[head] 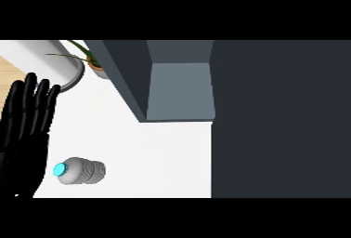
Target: Pick up the bottled water, place it into the cabinet and close the cabinet
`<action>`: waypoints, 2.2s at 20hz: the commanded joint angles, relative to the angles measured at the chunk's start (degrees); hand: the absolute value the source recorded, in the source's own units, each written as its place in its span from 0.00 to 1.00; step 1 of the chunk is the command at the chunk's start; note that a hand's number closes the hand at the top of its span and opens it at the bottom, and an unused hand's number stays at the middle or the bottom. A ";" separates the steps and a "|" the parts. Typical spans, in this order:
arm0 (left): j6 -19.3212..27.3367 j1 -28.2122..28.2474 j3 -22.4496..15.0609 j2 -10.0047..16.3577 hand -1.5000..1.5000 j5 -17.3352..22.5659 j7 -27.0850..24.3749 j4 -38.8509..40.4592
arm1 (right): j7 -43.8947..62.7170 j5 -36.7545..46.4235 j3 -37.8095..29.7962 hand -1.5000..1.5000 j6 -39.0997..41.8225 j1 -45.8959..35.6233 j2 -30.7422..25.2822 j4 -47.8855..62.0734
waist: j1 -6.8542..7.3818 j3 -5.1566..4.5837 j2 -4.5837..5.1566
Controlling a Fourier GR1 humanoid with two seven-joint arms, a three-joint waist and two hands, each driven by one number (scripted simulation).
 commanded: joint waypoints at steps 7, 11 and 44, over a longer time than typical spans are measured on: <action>-21.88 5.90 3.53 8.11 0.00 27.85 0.03 5.58 | 2.34 -7.44 8.36 0.00 9.23 7.87 0.38 -3.27 | 1.00 -0.64 0.23; -29.89 9.91 13.13 16.51 0.00 42.18 1.89 7.28 | 4.25 -10.31 10.43 0.00 11.29 15.24 -0.29 -10.67 | 0.71 -0.57 -0.20; -47.97 0.59 17.33 15.37 0.00 19.13 -7.37 51.12 | -6.13 -4.61 21.90 0.00 16.78 47.82 -4.05 -31.18 | -1.02 -0.62 0.23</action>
